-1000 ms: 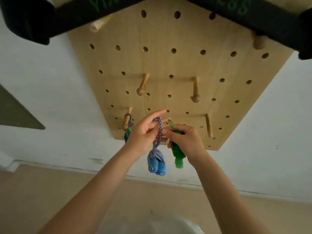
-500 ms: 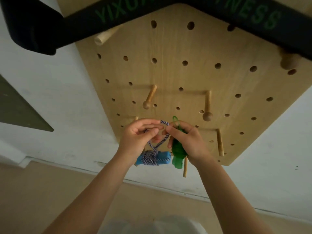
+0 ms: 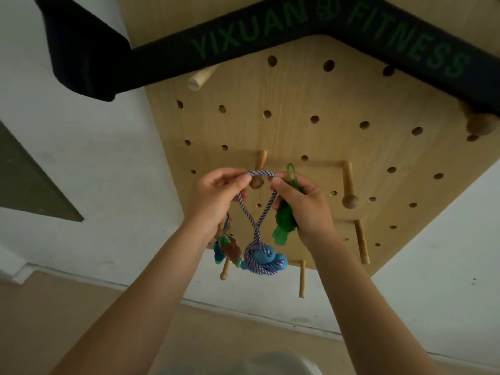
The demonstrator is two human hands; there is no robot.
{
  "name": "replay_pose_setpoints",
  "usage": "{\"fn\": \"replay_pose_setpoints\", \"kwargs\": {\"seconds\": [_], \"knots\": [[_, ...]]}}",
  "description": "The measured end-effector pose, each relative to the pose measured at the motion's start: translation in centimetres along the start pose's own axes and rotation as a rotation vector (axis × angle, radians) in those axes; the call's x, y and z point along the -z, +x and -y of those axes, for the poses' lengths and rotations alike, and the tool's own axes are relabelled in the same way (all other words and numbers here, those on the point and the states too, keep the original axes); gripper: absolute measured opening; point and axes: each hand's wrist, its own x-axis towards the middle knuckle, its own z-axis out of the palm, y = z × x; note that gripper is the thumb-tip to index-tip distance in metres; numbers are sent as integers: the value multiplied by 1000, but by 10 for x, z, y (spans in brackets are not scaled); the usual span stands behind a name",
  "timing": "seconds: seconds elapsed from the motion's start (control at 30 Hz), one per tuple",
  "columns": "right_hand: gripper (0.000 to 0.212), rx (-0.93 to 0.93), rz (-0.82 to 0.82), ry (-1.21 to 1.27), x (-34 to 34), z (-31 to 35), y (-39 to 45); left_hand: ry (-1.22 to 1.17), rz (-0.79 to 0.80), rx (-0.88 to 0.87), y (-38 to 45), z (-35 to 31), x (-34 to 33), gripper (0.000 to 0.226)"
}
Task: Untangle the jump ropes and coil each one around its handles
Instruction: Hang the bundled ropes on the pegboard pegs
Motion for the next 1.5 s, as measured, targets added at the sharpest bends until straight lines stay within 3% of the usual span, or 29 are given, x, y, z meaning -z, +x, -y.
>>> {"fn": "replay_pose_setpoints", "kwargs": {"seconds": [0.2, 0.4, 0.6, 0.83, 1.23, 1.37, 1.5], "knots": [[6, -91, -87, -75, -8, 7, 17, 71, 2, 107, 25, 0, 0, 11], [49, 46, -2, -187, -5, -1, 2, 59, 43, 130, 11, 4, 13, 5], [23, 207, 103, -314, -17, -1, -12, 78, 229, 103, -18, -7, 12, 22], [12, 181, 102, -242, -23, -8, -16, 132, 102, 80, -26, 3, 7, 13], [10, 133, -49, -176, -21, -4, 4, 93, -42, 35, 3, 8, 0, 5], [11, 64, -43, -158, -23, -4, 11, -39, -14, 154, 11, 10, 1, 4], [8, -9, -62, -74, -22, 2, 17, -137, 54, 160, 20, 8, -3, 12]]}}
